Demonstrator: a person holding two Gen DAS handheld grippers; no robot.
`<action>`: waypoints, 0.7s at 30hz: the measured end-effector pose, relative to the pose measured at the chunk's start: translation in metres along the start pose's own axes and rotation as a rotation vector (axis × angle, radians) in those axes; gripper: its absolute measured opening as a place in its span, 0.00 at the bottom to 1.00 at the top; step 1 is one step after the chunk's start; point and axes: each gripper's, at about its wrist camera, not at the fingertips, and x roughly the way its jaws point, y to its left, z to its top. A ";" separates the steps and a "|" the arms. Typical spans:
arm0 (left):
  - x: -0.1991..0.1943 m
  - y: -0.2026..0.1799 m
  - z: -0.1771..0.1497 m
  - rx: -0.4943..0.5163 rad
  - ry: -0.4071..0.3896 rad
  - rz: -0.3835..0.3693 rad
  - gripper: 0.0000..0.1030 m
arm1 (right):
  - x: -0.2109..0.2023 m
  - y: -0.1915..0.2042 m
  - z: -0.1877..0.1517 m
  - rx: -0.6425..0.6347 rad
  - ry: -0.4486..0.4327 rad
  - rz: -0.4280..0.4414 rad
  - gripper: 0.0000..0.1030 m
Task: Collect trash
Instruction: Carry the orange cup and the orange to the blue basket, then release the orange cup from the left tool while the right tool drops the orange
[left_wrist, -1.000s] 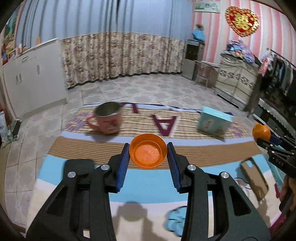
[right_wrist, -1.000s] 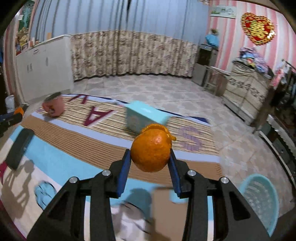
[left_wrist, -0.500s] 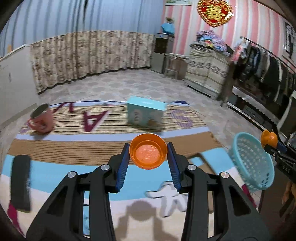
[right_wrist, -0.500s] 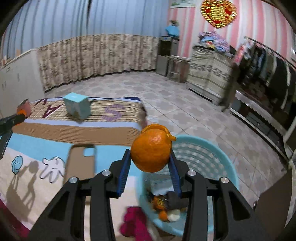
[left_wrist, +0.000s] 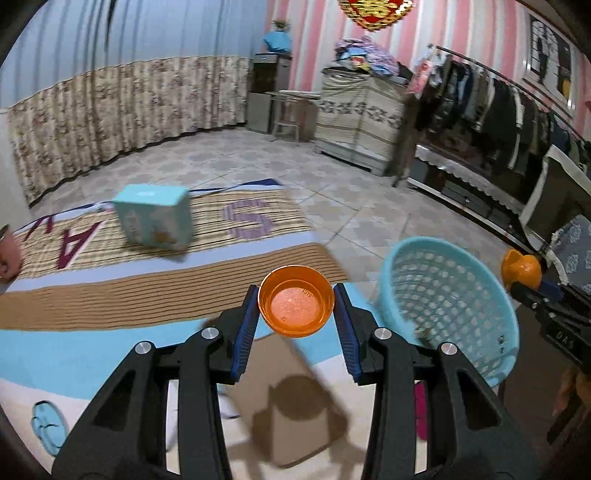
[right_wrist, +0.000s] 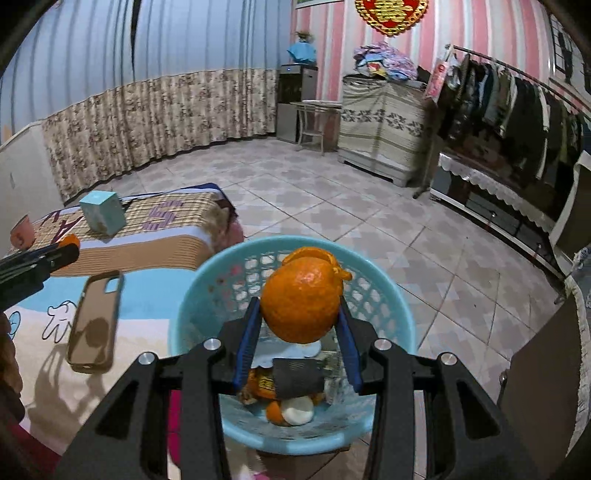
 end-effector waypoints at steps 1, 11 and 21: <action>0.003 -0.008 0.001 0.008 0.001 -0.014 0.38 | 0.000 -0.005 0.000 0.008 -0.001 -0.004 0.39; 0.037 -0.087 0.012 0.122 -0.007 -0.097 0.38 | 0.018 -0.036 0.002 0.081 0.014 -0.035 0.39; 0.063 -0.108 0.023 0.108 0.018 -0.177 0.59 | 0.029 -0.044 -0.002 0.103 0.024 -0.041 0.39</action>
